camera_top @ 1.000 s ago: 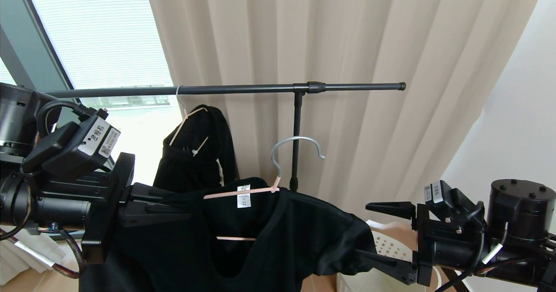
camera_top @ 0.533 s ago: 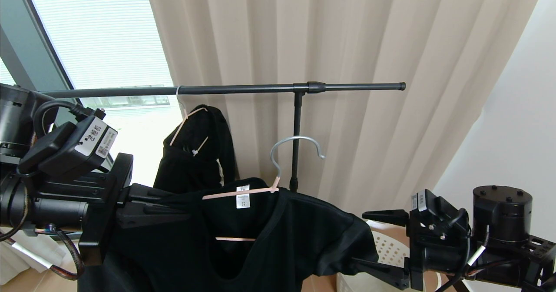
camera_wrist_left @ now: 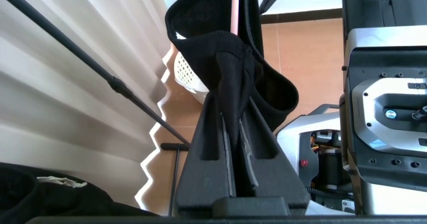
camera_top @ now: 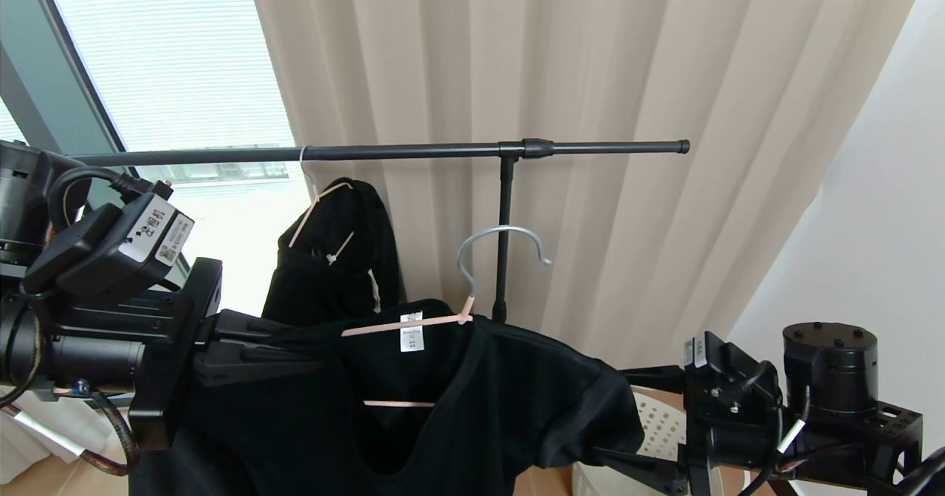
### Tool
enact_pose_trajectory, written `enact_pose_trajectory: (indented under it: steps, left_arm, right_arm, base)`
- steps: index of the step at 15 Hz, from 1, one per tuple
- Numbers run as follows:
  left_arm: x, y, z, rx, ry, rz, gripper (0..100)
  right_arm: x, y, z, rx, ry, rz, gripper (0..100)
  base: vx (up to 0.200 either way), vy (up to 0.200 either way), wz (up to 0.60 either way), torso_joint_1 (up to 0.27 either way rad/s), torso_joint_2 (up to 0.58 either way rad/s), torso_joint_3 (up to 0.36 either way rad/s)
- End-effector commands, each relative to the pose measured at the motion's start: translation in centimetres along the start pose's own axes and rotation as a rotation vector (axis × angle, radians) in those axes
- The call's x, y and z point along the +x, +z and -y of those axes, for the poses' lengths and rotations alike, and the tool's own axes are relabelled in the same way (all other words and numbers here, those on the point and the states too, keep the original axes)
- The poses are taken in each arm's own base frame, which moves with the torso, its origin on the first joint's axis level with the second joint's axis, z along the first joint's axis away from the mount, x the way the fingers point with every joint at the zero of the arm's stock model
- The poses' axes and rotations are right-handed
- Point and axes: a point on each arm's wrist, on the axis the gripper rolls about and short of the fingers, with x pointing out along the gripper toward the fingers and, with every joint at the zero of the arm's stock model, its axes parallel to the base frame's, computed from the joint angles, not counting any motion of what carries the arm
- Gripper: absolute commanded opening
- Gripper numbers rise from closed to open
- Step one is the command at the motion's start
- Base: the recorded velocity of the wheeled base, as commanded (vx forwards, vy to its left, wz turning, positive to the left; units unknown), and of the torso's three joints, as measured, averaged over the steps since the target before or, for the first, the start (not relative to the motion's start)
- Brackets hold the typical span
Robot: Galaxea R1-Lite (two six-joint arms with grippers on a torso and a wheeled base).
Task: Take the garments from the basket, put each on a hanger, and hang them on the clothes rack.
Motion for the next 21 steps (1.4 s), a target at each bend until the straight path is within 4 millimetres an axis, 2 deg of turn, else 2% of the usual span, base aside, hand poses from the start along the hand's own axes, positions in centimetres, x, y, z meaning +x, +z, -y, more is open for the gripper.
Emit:
enact_pose_trajectory:
  steps: [1, 4, 5, 10, 18, 21]
  left_arm:
    - [0.0, 0.0, 0.0, 0.002, -0.002, 0.002, 0]
    - [0.0, 0.1, 0.0, 0.004, 0.000, 0.003, 0]
    - [-0.1, 0.3, -0.1, 0.009, 0.003, 0.005, 0]
    - [-0.1, 0.3, -0.2, 0.011, 0.005, 0.006, 0]
    - [-0.2, 0.3, -0.1, 0.011, 0.009, 0.006, 0]
    - [-0.8, 0.0, -0.3, -0.002, 0.042, -0.003, 0]
  right_arm:
    - [0.1, -0.1, 0.1, 0.002, 0.000, -0.002, 100]
    - [0.1, 0.0, 0.1, 0.001, 0.000, -0.002, 100]
    - [0.2, -0.1, 0.1, 0.003, 0.000, -0.004, 0]
    - [-0.4, -0.1, 0.6, 0.013, -0.028, 0.004, 0]
    - [-2.8, -0.8, 1.4, 0.055, -0.112, 0.011, 0]
    - [-3.5, -1.4, 1.7, 0.080, -0.143, 0.003, 0]
  base:
    - [0.000, 0.000, 0.00, 0.000, 0.00, 0.000]
    - [0.000, 0.000, 0.00, 0.000, 0.00, 0.000]
    - [0.000, 0.000, 0.00, 0.000, 0.00, 0.000]
    - [0.000, 0.000, 0.00, 0.000, 0.00, 0.000]
    - [0.000, 0.000, 0.00, 0.000, 0.00, 0.000]
    - [0.000, 0.000, 0.00, 0.000, 0.00, 0.000]
